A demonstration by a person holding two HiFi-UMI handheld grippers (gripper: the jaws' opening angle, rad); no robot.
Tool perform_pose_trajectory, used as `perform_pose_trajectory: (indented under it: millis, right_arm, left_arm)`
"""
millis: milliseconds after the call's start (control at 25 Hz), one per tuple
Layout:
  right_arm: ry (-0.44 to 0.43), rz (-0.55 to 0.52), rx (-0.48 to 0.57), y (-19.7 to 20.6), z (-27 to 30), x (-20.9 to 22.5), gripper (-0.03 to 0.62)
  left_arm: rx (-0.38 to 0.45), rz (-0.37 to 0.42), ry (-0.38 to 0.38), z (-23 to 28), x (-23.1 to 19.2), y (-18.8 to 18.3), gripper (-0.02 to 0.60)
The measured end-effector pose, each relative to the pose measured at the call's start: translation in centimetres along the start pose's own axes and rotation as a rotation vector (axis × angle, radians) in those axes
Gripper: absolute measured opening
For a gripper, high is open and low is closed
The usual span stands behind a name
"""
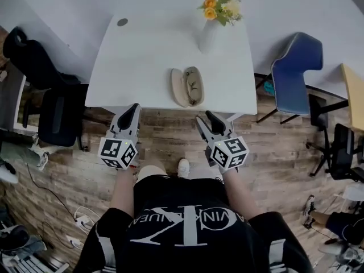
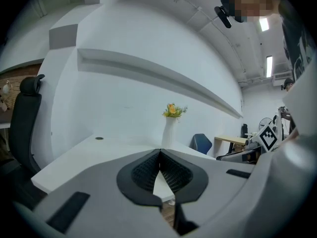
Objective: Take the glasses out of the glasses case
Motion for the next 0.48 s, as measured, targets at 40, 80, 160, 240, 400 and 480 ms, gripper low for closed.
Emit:
perform_pose_trajectory:
  millis: [40, 80, 160, 240, 400, 480]
  right_arm:
    - [0.002, 0.002, -0.002, 0.0, 0.3, 0.2, 0.167]
    - [0.007, 0.005, -0.003, -0.1, 0.7, 0.3, 0.167]
    - [0.018, 0.010, -0.003, -0.2, 1.6, 0.6, 0.167]
    - [0.025, 0.011, -0.006, -0.3, 2.5, 0.5, 0.167]
    - [0.042, 0.016, -0.013, -0.5, 4.1, -0.1, 0.167]
    - [0.060, 0.017, -0.021, -0.5, 5.3, -0.1, 0.167]
  left_arm:
    - [-0.003, -0.002, 0.007, 0.5, 0.0, 0.2, 0.015]
    - [-0.009, -0.002, 0.018, 1.0, -0.1, 0.4, 0.015]
    - [-0.026, 0.000, 0.042, 2.1, -0.5, 1.0, 0.015]
    - [-0.036, -0.004, 0.059, 3.2, -1.2, 1.3, 0.015]
    - [-0.027, -0.003, 0.114, 5.5, -2.3, 0.5, 0.015]
    - [-0.038, 0.006, 0.150, 6.8, -2.9, 0.6, 0.015]
Point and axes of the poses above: the fingertips, and each gripper's own axes: z forward along the fingers, x to its right, y out of its underside, the point moved 2 cm from there along -z, backward along the fingers, and after that the axes turned 11 degrees about x, right-handed, at the moved point
